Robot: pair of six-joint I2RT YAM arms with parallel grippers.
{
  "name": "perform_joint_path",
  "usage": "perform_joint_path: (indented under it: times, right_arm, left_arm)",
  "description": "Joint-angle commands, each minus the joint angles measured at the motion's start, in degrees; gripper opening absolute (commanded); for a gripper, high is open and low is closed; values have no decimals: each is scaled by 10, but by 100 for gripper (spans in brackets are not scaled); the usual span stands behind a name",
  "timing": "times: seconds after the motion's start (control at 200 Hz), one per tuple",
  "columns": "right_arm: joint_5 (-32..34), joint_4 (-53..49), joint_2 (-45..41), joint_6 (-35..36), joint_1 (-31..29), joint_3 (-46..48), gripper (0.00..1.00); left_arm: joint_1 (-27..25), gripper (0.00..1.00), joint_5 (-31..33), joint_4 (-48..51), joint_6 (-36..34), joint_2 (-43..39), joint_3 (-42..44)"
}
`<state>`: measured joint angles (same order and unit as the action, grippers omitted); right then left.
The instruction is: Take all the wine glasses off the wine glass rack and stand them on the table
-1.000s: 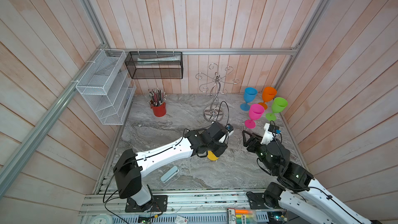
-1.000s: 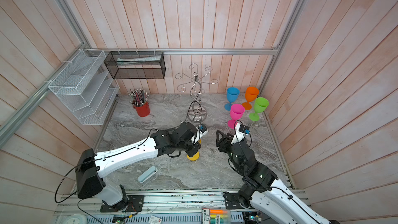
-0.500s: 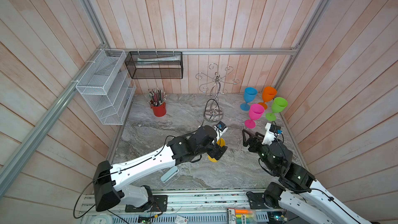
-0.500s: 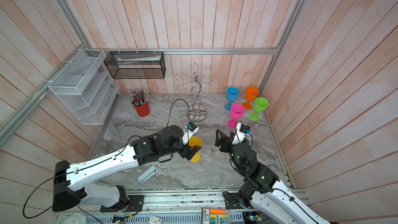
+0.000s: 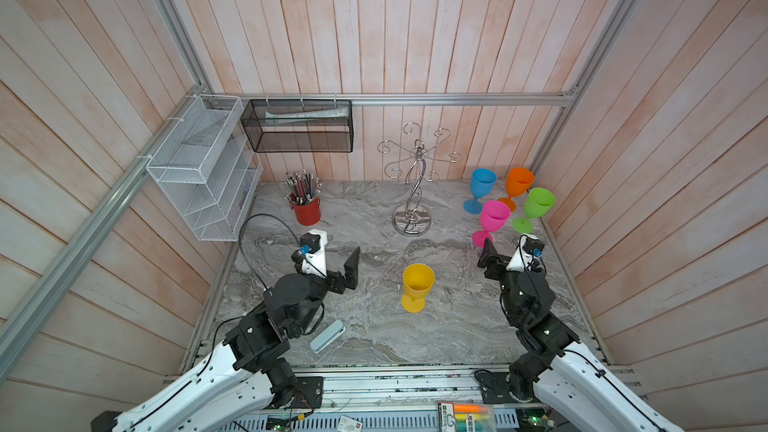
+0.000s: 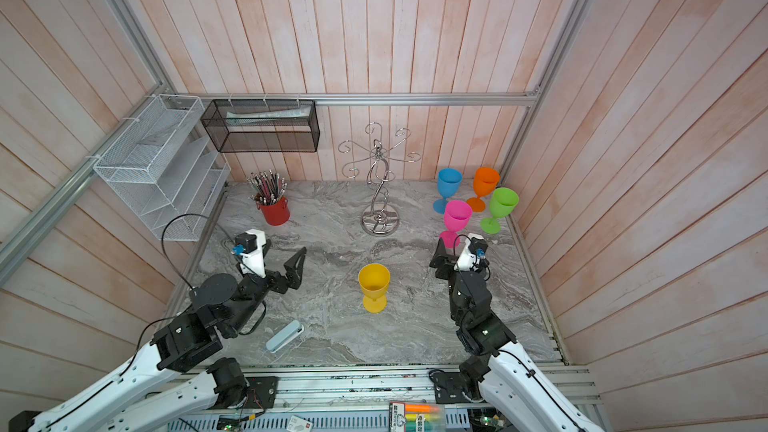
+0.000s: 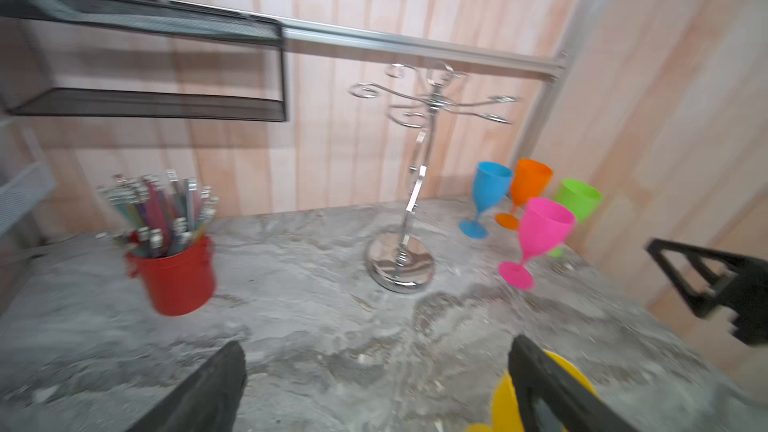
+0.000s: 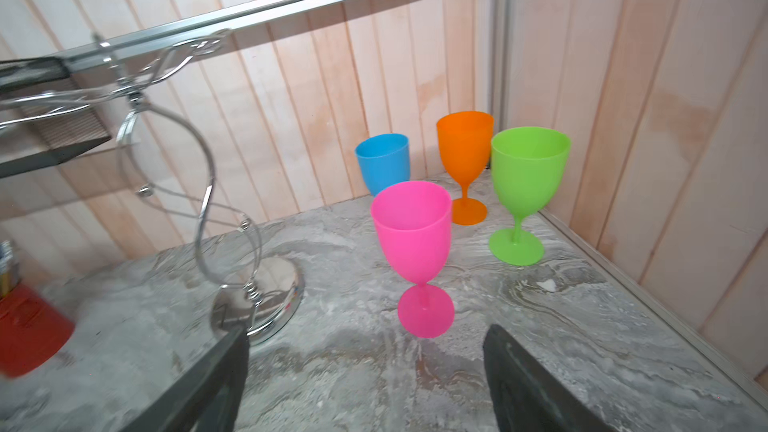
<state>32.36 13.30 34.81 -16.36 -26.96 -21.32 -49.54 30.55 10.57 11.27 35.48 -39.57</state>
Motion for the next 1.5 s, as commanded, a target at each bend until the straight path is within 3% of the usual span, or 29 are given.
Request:
perform_joint_path:
  times: [0.0,0.165,0.235,0.36,0.525,0.675,0.82,1.055,1.205,1.34,1.425,1.495]
  right_arm:
    - [-94,111,5,-10,92,39,89]
    - [-106,212,33,50,176,101,89]
    - [-124,239,51,47,213,116,89]
    - [-140,322,96,21,258,155,89]
    - [-110,415,205,44,261,172,89]
    - [-86,506,278,32,270,188,89]
    - [-90,530,331,33,273,177,88]
    - [-101,496,358,28,289,145,88]
    - [-105,479,390,33,301,112,88]
    - [-87,534,413,30,304,127,89]
    - [-74,557,448,21,308,120,89]
    - [-81,517,447,24,306,100,89]
  left_arm:
    - [37,100,106,-18,31,-49,66]
    - [92,100,169,-81,21,-112,155]
    - [123,100,162,-124,13,-107,186]
    - [177,100,123,-198,9,-41,224]
    - [234,100,74,-292,18,74,244]
    - [262,100,55,-358,3,129,254]
    - [312,100,-5,-360,-9,164,235]
    - [368,100,-9,-416,-18,228,252]
    - [378,100,6,-471,-1,290,259]
    - [379,100,3,-540,-10,344,258]
    - [380,100,-17,-595,-26,374,257]
    - [380,100,-35,-625,-42,398,251]
